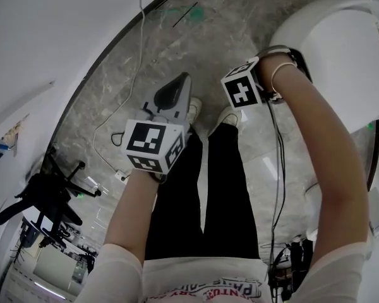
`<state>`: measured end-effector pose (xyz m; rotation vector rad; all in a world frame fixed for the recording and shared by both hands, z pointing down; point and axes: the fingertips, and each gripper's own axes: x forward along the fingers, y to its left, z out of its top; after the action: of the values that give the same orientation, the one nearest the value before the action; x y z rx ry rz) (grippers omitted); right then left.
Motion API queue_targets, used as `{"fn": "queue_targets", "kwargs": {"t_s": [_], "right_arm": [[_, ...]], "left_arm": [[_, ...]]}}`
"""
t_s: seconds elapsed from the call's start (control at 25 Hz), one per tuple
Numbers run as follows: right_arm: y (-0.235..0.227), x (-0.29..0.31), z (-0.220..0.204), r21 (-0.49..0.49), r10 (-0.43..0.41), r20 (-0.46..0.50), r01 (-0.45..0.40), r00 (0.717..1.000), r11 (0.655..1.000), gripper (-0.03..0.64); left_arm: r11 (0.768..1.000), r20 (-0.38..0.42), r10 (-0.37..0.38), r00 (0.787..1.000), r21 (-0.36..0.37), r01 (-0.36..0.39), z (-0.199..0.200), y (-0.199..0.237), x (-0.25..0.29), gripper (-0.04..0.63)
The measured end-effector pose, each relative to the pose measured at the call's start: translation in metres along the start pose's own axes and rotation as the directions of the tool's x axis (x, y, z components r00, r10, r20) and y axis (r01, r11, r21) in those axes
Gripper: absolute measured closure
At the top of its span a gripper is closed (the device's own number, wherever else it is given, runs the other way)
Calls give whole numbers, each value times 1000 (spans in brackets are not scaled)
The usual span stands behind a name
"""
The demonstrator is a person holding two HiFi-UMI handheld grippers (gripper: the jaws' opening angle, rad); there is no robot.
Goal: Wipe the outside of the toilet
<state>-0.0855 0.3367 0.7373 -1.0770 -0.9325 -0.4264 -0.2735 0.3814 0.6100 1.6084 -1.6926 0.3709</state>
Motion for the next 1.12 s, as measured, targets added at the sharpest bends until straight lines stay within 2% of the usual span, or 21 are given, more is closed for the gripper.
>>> {"fn": "queue_targets", "kwargs": {"t_s": [0.12, 0.2, 0.28, 0.36, 0.48, 0.56, 0.64, 0.72, 0.8, 0.96, 1.04, 1.12], "right_arm": [[0, -14, 24, 165, -78, 185, 47, 980, 985, 535], [-3, -34, 30, 316, -172, 304, 72, 937, 946, 535], [-6, -62, 29, 476, -284, 394, 70, 874, 876, 535], [-7, -96, 24, 612, -393, 458, 37, 797, 790, 535], [-1, -156, 5, 756, -545, 489, -19, 680, 655, 535], [9, -199, -17, 833, -641, 466, -59, 609, 550, 535], [24, -245, -45, 898, -740, 420, -124, 526, 421, 535], [47, -290, -75, 933, -827, 358, -210, 434, 293, 535], [78, -331, -99, 944, -890, 281, -269, 358, 190, 535], [157, -401, -138, 943, -964, 98, -332, 249, 10, 535], [198, -431, -157, 923, -981, -3, -377, 195, -77, 535], [242, -455, -175, 893, -981, -118, -415, 152, -171, 535]], "left_arm": [[1000, -5, -2, 1000, 16, 2, 1, 1, -12, 589], [999, 3, -6, 1000, 34, 6, 15, 2, -22, 589], [998, 15, -15, 1000, 59, 14, 37, 3, -31, 589], [996, 30, -24, 999, 83, 21, 65, 0, -38, 589], [992, 62, -53, 997, 115, 45, 117, -15, -48, 589], [988, 93, -86, 992, 137, 73, 160, -32, -57, 589], [980, 133, -127, 983, 171, 103, 209, -52, -67, 589], [969, 169, -168, 971, 209, 132, 255, -73, -81, 589], [957, 185, -207, 961, 240, 160, 290, -96, -102, 589], [919, 182, -296, 938, 321, 228, 339, -141, -152, 589], [893, 187, -351, 917, 361, 268, 362, -165, -175, 589], [860, 190, -408, 893, 408, 306, 382, -190, -198, 589]]}}
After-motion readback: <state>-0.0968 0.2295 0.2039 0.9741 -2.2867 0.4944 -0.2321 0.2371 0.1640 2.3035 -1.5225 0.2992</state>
